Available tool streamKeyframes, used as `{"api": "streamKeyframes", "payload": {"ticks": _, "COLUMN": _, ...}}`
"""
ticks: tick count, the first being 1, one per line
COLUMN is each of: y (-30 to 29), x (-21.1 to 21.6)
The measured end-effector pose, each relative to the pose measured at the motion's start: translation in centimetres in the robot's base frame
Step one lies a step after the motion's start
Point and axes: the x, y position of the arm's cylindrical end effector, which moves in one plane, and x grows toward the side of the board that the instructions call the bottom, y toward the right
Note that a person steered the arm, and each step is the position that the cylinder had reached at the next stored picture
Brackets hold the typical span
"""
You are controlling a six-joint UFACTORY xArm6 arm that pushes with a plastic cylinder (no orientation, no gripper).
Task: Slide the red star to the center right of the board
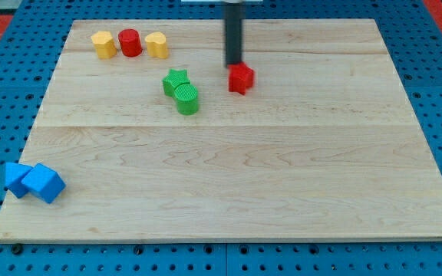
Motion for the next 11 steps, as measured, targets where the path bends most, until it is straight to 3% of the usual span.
{"api": "streamKeyframes", "payload": {"ticks": 1, "y": 1.3, "x": 0.3}}
{"api": "streamKeyframes", "payload": {"ticks": 2, "y": -1.6, "x": -3.7}}
{"api": "streamKeyframes", "payload": {"ticks": 4, "y": -1.7, "x": 2.3}}
{"api": "streamKeyframes", "payload": {"ticks": 7, "y": -2.7, "x": 5.2}}
{"api": "streamKeyframes", "payload": {"ticks": 8, "y": -0.4, "x": 7.9}}
{"api": "streamKeyframes", "payload": {"ticks": 10, "y": 12.0, "x": 8.8}}
{"api": "streamKeyframes", "payload": {"ticks": 11, "y": 10.2, "x": 12.4}}
